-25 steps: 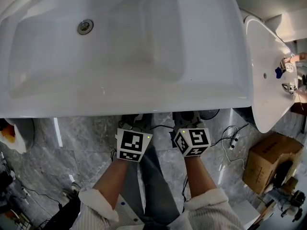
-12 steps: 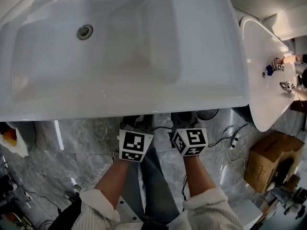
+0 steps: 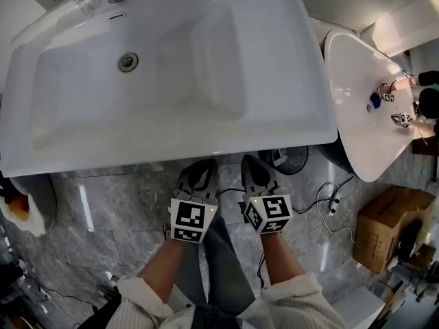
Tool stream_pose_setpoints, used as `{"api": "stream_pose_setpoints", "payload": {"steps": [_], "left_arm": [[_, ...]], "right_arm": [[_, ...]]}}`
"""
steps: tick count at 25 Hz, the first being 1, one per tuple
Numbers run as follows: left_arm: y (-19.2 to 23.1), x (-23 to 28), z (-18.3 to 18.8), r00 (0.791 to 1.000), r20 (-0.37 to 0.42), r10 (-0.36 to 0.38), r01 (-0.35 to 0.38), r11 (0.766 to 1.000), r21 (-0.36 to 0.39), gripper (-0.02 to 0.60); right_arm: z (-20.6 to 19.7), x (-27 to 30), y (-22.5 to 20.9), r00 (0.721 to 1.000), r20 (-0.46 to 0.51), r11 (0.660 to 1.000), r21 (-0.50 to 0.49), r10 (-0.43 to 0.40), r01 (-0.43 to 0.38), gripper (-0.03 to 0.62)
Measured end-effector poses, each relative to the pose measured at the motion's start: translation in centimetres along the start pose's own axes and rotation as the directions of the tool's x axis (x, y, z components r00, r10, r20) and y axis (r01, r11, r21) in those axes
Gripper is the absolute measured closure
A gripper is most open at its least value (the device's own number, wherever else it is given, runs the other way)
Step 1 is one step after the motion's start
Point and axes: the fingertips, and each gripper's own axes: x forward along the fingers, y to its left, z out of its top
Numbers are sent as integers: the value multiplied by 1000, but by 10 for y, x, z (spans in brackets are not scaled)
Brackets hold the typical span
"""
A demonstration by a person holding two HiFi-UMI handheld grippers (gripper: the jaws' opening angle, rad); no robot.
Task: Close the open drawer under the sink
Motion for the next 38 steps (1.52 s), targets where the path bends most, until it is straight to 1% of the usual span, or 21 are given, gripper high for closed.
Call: {"api": "stream_pose_setpoints", "payload": {"steps": [4, 9, 12, 15, 17, 20, 22, 25, 27, 30, 34, 38], "left_arm": [[-11, -24, 16, 1000, 11, -12, 12, 1000, 9, 566], [-20, -47, 45, 998, 39, -43, 42, 999, 34, 566], [-28, -62, 69, 995, 74, -61, 58, 997, 40, 566], [-39, -89, 104, 989, 124, -78, 72, 996, 55, 566], [-44, -109, 130, 983, 163, -85, 74, 995, 69, 566], [-48, -134, 166, 972, 219, -89, 71, 993, 91, 566], [-50, -150, 186, 964, 249, -92, 73, 994, 86, 566], [-53, -175, 212, 951, 295, -98, 79, 994, 76, 566], [-55, -190, 222, 943, 317, -98, 76, 994, 82, 566], [-62, -209, 233, 933, 344, -105, 73, 992, 104, 566], [-70, -227, 245, 917, 380, -122, 80, 989, 124, 566], [-76, -233, 251, 910, 389, -143, 101, 987, 126, 566]], "right_arm": [[19, -25, 16, 999, 35, 1000, 17, -3, 2, 583], [52, -44, 41, 996, 84, 998, 42, 33, -37, 583], [72, -55, 58, 996, 73, 998, 28, 55, -57, 583], [104, -79, 83, 992, 94, 996, -6, 88, -88, 583], [129, -95, 99, 986, 123, 993, -20, 115, -113, 583], [170, -116, 119, 969, 191, 987, -27, 160, -158, 583], [195, -131, 130, 956, 230, 983, -38, 183, -179, 583], [223, -150, 145, 941, 252, 974, -73, 224, -213, 583], [236, -163, 153, 933, 260, 968, -102, 250, -231, 583], [252, -183, 161, 921, 284, 961, -142, 267, -235, 585], [265, -201, 169, 911, 307, 959, -150, 276, -239, 585], [269, -211, 174, 905, 310, 954, -162, 291, -252, 585]]}}
